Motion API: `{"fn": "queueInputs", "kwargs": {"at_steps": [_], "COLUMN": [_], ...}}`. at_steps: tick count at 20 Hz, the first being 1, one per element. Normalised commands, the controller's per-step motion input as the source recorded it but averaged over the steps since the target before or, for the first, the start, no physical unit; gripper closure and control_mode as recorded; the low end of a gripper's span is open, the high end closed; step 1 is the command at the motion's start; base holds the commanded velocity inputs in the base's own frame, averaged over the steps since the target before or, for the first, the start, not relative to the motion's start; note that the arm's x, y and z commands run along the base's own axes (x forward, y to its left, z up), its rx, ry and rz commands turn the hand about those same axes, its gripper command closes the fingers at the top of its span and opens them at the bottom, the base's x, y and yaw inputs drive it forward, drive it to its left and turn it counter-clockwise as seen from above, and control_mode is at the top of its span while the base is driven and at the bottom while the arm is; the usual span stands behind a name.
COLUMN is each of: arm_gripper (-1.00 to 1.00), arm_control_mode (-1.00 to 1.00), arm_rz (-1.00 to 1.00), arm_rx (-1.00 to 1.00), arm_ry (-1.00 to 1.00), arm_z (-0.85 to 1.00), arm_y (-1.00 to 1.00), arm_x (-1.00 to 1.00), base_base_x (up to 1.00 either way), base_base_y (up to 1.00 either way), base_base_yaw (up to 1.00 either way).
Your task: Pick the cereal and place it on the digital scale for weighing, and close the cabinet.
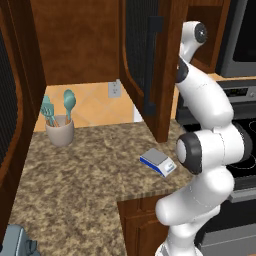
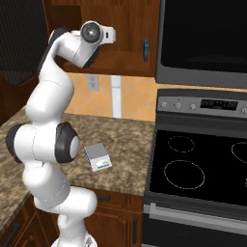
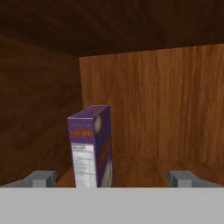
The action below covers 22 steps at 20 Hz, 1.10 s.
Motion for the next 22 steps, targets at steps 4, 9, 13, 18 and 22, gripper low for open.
{"fn": "queueInputs", "kwargs": {"at_steps": [4,9,13,18,22], "arm_gripper": [-1.00,-1.00,-1.00,-1.00,-1.00], "arm_control_mode": [-1.00,-1.00,-1.00,-1.00,-1.00], "arm_rz": [0.00,0.01,0.00,0.00,0.00], "arm_rx": [0.00,0.00,0.00,0.00,0.00], "arm_ry": [0.08,0.15,0.12,0.00,0.00], "arm_z": [0.16,0.01,0.00,0.00,-0.05], "arm_y": [0.22,0.01,0.16,0.12,0.20], "arm_x": [-0.08,0.00,0.00,0.00,0.04], "base_base_x": [0.00,0.00,0.00,0.00,0.00], "base_base_y": [0.00,0.00,0.00,0.00,0.00], "base_base_yaw": [0.00,0.00,0.00,0.00,0.00]}}
